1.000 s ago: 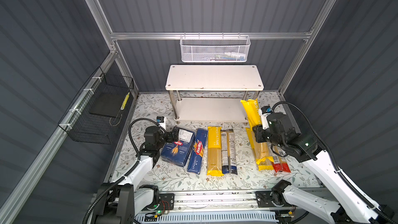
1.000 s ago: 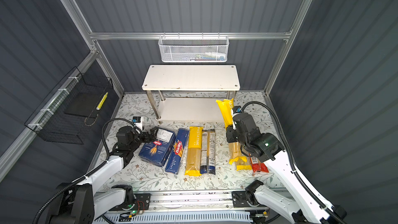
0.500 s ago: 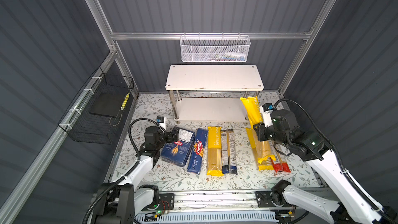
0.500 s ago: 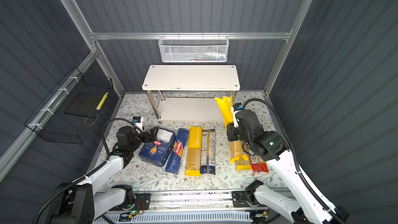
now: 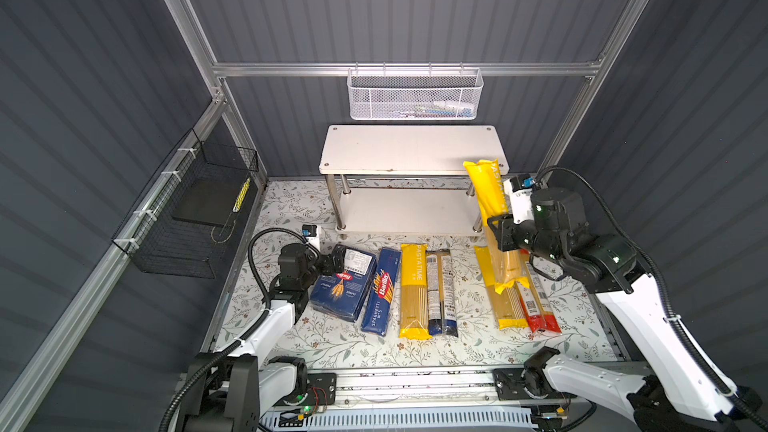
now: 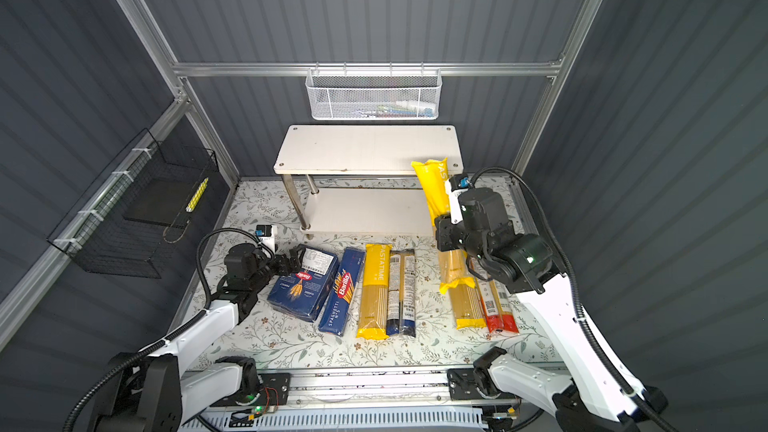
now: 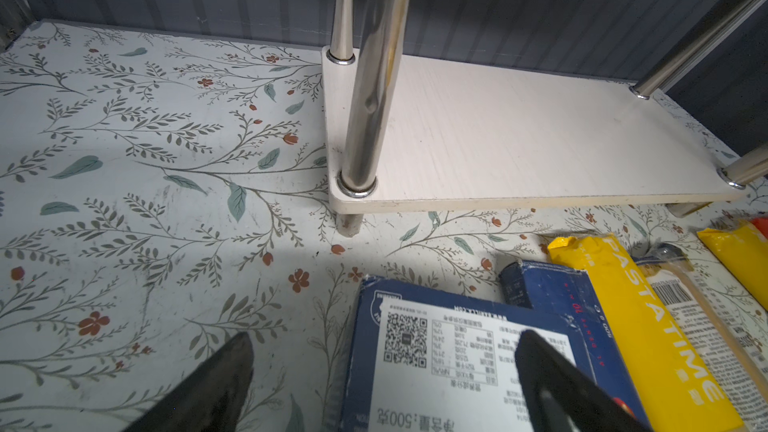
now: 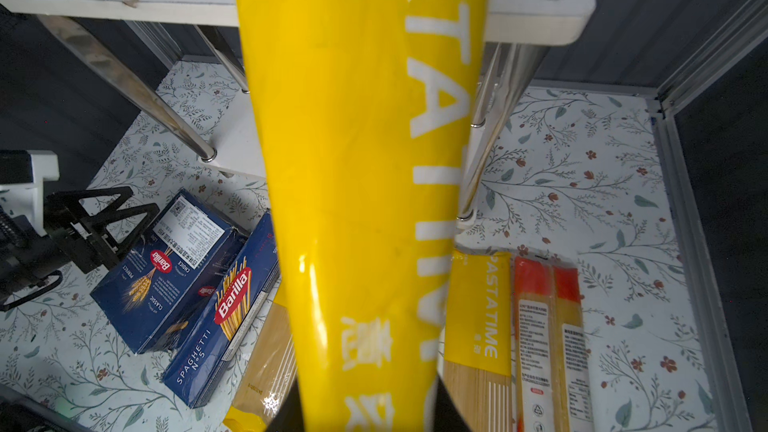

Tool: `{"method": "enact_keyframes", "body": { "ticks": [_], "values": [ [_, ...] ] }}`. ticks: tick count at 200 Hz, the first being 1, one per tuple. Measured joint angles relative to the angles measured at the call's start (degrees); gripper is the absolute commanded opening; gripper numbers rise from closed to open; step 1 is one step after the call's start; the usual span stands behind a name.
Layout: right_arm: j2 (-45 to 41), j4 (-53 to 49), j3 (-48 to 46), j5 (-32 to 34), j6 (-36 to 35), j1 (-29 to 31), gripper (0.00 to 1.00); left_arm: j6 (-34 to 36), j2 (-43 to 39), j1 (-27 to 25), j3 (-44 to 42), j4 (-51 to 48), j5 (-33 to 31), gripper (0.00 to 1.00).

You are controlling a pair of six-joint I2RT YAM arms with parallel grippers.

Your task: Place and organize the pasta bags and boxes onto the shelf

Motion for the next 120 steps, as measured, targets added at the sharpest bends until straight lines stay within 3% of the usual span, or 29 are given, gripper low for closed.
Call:
{"method": "enact_keyframes", "body": {
  "ticks": [120],
  "values": [
    [15.0,0.2,16.5,-10.7,-0.5,-11.4,0.22,0.0,-0.6,0.0,-0.5,0.0,0.0,0.99]
  ]
}}
